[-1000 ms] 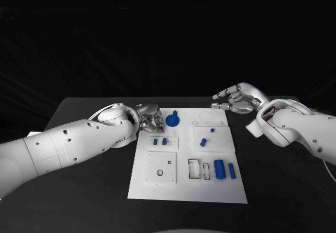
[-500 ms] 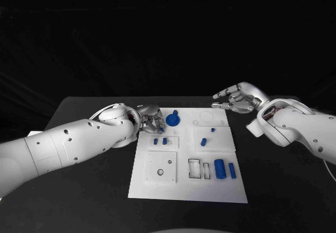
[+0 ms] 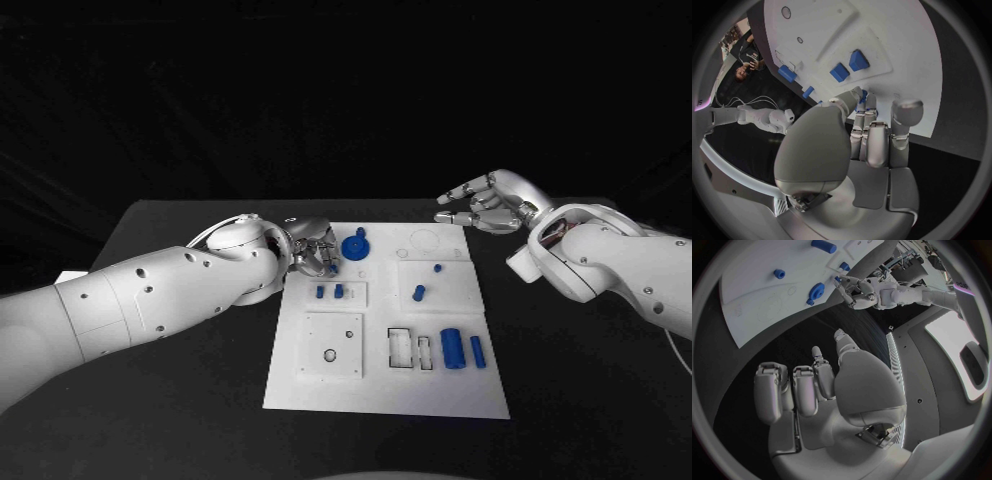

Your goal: Assemble the parts on the task board

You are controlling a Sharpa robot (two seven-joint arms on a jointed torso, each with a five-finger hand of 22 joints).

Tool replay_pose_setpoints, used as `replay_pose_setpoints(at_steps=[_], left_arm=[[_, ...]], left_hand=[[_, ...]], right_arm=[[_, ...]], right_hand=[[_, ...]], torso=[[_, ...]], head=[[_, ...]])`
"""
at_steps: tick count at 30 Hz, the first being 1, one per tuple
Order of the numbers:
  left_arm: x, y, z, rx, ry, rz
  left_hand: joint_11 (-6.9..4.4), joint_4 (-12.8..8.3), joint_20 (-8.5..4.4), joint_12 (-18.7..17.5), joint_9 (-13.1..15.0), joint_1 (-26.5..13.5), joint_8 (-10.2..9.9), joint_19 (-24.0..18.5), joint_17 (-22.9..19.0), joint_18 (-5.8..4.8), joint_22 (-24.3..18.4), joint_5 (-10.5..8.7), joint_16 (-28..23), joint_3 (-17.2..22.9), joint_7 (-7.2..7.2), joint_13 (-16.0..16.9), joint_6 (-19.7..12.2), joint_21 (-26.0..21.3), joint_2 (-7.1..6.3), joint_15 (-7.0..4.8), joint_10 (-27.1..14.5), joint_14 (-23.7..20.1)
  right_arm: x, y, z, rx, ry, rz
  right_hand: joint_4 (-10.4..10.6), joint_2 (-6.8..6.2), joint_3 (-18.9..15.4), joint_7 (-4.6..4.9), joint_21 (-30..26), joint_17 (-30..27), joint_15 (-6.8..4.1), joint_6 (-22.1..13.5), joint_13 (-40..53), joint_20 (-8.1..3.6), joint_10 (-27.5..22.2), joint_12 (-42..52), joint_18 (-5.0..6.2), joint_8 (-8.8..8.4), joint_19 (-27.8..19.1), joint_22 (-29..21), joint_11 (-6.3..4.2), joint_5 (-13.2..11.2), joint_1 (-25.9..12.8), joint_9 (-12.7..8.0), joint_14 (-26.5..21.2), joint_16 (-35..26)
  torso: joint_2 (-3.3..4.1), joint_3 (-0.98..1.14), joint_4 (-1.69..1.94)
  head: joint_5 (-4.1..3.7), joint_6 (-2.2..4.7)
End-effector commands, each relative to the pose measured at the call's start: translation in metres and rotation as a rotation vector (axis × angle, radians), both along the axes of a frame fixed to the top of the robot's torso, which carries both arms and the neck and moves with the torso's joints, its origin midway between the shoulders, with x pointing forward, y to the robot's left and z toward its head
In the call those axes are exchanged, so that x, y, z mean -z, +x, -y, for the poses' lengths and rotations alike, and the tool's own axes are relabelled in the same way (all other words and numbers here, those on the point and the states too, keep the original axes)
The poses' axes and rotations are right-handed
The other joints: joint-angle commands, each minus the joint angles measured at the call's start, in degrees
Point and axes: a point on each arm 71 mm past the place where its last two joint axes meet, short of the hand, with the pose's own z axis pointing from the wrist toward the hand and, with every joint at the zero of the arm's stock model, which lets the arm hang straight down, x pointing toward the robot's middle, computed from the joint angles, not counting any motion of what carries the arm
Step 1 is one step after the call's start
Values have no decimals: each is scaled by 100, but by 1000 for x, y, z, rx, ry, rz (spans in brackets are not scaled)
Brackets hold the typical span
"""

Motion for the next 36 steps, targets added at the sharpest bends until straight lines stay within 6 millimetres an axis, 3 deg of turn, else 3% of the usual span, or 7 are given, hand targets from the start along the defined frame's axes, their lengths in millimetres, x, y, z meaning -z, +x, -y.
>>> replay_pose_setpoints(at_steps=[1,16,20,26,33,36], left_arm=[[2,-1,3,15,26,-7],[5,-2,4,13,37,-19],[5,-2,3,4,37,-17],[5,-2,2,-4,33,-10],[4,-1,1,-11,26,-5],[4,-1,-1,-16,26,-6]], left_hand=[[-6,-21,-8,-18,-5,-61,-28,186,0,-105,11,-21,37,-17,2,-7,23,21,-17,-4,38,239],[16,-35,-1,-83,-25,-104,-82,175,-16,-106,15,-20,35,-24,27,-16,-32,17,-49,11,-9,233],[103,-41,35,-211,-92,-195,-240,156,-81,-116,4,-12,11,-48,126,-47,-253,-7,-151,79,-164,217],[163,-47,79,-357,-172,-265,-433,135,-176,-113,-24,5,-22,-77,161,-87,-554,-52,-242,129,-389,194],[178,-57,103,-430,-217,-291,-498,121,-240,-101,-38,12,-41,-124,170,-96,-785,-82,-269,144,-524,180],[183,-61,115,-448,-233,-300,-504,115,-274,-93,-51,21,-51,-174,160,-93,-958,-104,-277,145,-566,174]], right_arm=[[0,0,-2,-17,-3,-1],[1,0,-2,-18,-3,-2],[1,0,-2,-17,-3,-2],[1,0,-1,-14,-4,-3],[1,0,0,-9,-8,-10],[3,1,1,-6,-19,-27]], right_hand=[[0,62,-28,-23,-38,581,10,17,574,6,-26,-3,101,3,-36,34,-1,37,-6,6,394,-30],[0,62,-28,-23,-38,581,10,17,574,6,-26,-3,101,3,-36,34,-1,37,-6,6,394,-30],[0,62,-28,-23,-38,581,10,17,574,6,-26,-3,101,3,-36,34,-1,37,-6,6,394,-30],[0,62,-33,-24,-49,559,9,17,558,5,-38,-27,105,4,-44,13,-1,40,-4,6,390,-42],[0,60,-38,-23,-85,514,9,14,483,5,-97,-149,119,2,-72,-53,-1,39,-3,5,380,-69],[6,77,-72,-25,-229,349,5,-10,57,-1,-424,-811,166,-3,-171,-287,-6,15,22,3,336,-184]], torso=[[3,-2,0],[-1,-2,2],[-1,-4,5],[-2,-3,5],[0,-3,4],[-3,-2,2]], head=[[5,-13],[1,-16],[-5,-22],[-5,-21],[-9,-23],[-11,-22]])
